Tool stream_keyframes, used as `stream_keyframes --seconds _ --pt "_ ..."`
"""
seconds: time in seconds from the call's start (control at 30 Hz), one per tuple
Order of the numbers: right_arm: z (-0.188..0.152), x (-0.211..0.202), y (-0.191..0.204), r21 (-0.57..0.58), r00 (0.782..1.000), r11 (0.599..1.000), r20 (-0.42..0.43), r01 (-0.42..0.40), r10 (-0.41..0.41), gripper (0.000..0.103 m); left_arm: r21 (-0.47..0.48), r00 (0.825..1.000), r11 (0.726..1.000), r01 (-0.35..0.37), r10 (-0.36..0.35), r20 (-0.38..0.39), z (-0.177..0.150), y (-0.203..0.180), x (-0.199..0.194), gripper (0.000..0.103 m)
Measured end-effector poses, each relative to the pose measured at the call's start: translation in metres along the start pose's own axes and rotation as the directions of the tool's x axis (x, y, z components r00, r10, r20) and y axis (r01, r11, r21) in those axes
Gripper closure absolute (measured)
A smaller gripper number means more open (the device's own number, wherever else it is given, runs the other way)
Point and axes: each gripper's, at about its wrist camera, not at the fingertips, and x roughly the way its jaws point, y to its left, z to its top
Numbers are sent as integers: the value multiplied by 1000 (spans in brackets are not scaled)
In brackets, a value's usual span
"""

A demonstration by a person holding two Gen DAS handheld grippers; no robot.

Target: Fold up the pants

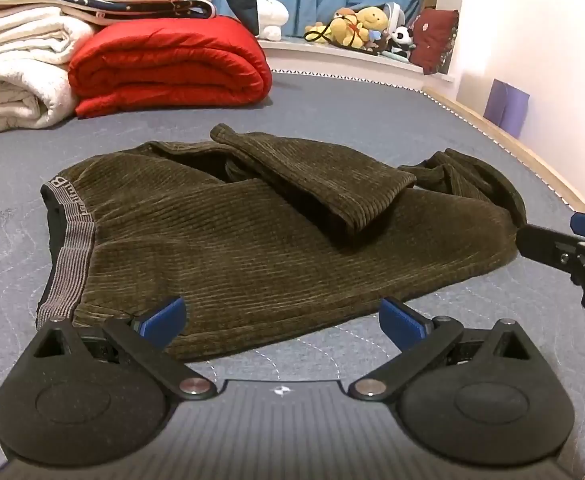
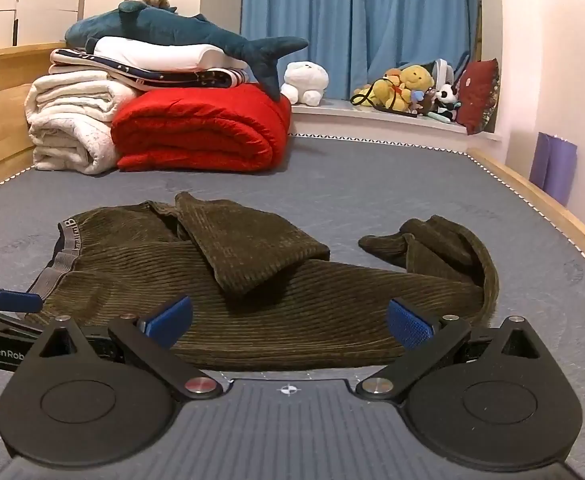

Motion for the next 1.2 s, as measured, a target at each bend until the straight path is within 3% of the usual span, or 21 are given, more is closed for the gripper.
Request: stream_keyframes --seconds 0.57,1.2 --pt "-23 23 11 -35 1000 999 1 12 -12 1 -4 1000 1000 6 -6 6 -1 4 -5 0" --pt "-19 25 14 -23 1000 1000 4 6 -6 1 -4 1000 1000 13 -14 -9 -1 -2 -2 0"
